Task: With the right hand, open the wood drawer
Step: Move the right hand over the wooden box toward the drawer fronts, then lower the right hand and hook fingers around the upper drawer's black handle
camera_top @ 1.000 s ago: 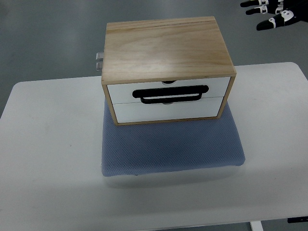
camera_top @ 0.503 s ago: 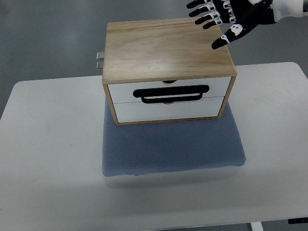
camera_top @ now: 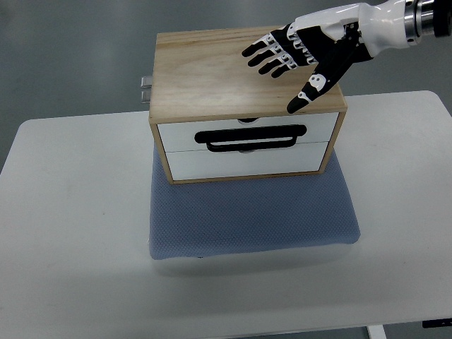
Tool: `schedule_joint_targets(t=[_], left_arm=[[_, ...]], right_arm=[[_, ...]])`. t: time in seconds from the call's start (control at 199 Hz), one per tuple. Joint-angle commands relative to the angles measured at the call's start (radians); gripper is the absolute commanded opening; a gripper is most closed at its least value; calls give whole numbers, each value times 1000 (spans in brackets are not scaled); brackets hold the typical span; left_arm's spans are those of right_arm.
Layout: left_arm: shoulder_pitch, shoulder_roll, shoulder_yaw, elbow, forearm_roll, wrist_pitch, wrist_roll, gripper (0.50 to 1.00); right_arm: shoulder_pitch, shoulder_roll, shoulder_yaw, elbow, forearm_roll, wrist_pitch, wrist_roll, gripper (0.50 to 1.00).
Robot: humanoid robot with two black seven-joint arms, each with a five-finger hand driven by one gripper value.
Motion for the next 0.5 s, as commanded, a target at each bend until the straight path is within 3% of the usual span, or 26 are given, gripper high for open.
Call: schedule_joint_targets(t=[0.0, 0.337, 0.497], left_arm=[[0, 0, 0, 0, 0, 0, 0, 1000], [0, 0, 0, 0, 0, 0, 0, 1000], [0, 0, 0, 0, 0, 0, 0, 1000]], right_arm=[[37, 43, -71, 2, 2, -1, 38, 952], [60, 143, -159, 17, -1, -15, 37, 952], [59, 186, -189, 17, -2, -61, 31, 952]])
